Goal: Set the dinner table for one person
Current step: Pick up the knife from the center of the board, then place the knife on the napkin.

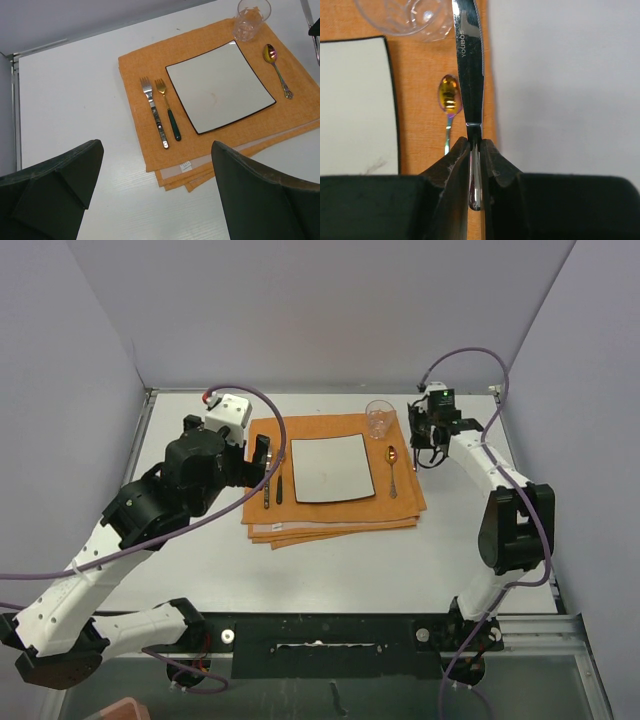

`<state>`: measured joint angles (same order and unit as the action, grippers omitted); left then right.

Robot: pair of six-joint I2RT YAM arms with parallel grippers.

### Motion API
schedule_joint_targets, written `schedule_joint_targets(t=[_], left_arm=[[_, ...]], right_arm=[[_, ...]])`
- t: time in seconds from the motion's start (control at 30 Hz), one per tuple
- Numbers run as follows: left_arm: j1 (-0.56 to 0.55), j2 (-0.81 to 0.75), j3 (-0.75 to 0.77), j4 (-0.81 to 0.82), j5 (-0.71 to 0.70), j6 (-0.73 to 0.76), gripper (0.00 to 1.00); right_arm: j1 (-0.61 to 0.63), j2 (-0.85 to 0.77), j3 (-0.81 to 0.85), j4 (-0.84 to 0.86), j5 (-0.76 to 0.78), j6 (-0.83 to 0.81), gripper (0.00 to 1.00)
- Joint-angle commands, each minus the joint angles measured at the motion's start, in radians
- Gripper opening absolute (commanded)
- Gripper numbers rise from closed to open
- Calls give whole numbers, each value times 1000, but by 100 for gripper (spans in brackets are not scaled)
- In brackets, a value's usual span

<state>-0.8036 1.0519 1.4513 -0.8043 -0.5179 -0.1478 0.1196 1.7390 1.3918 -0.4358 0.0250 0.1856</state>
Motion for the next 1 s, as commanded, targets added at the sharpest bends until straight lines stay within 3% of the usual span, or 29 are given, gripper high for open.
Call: schedule_joint_targets(t=[0.0,0.4,0.97], left_arm=[[-2,29,11,55,15,-2,90],[-5,59,45,36,17,-19,90],[-6,63,67,33,-18,-21,90]], right_arm=[[61,-60,-35,72,12,60,0],[177,3,-56,77,41,94,0],[216,76,-75,62,61,104,0]])
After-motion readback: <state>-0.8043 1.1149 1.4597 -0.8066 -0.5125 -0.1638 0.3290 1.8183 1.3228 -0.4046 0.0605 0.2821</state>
